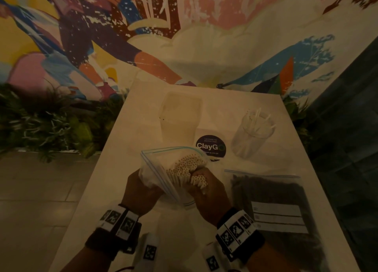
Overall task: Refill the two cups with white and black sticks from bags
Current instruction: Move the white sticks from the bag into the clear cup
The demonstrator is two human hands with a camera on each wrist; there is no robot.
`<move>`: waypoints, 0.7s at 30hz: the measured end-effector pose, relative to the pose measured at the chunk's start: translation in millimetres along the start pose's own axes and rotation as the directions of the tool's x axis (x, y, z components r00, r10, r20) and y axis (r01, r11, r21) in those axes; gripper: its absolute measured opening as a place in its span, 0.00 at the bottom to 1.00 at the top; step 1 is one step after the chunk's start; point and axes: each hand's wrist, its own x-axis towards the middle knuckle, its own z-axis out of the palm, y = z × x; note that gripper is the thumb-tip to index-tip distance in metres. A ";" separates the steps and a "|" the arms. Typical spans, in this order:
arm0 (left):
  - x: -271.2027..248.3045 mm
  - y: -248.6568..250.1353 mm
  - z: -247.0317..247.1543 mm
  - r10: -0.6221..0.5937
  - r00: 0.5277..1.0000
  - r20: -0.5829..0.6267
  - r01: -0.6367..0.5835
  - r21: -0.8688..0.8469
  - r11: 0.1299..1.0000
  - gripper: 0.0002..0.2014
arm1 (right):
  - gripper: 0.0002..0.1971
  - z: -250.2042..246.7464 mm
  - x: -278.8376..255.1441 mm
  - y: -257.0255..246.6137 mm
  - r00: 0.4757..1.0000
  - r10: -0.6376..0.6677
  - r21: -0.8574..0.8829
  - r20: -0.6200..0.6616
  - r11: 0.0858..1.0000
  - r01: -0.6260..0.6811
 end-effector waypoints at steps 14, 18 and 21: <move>0.3 2.9 -1.4 -0.056 0.998 -0.002 0.056 0.098 0.994 0.23 | 0.16 -0.8 -1.4 -6.5 0.984 0.137 -0.027 0.116 0.990 -0.135; -1.4 4.2 -1.0 -0.040 0.999 -0.011 0.041 0.095 0.995 0.22 | 0.19 -0.7 -3.1 -7.7 0.990 0.076 0.018 0.116 0.997 -0.079; -1.5 2.8 -1.0 -0.047 0.999 -0.004 0.048 0.110 0.993 0.21 | 0.16 -4.2 -1.2 -12.3 0.992 0.093 0.043 0.089 0.994 -0.098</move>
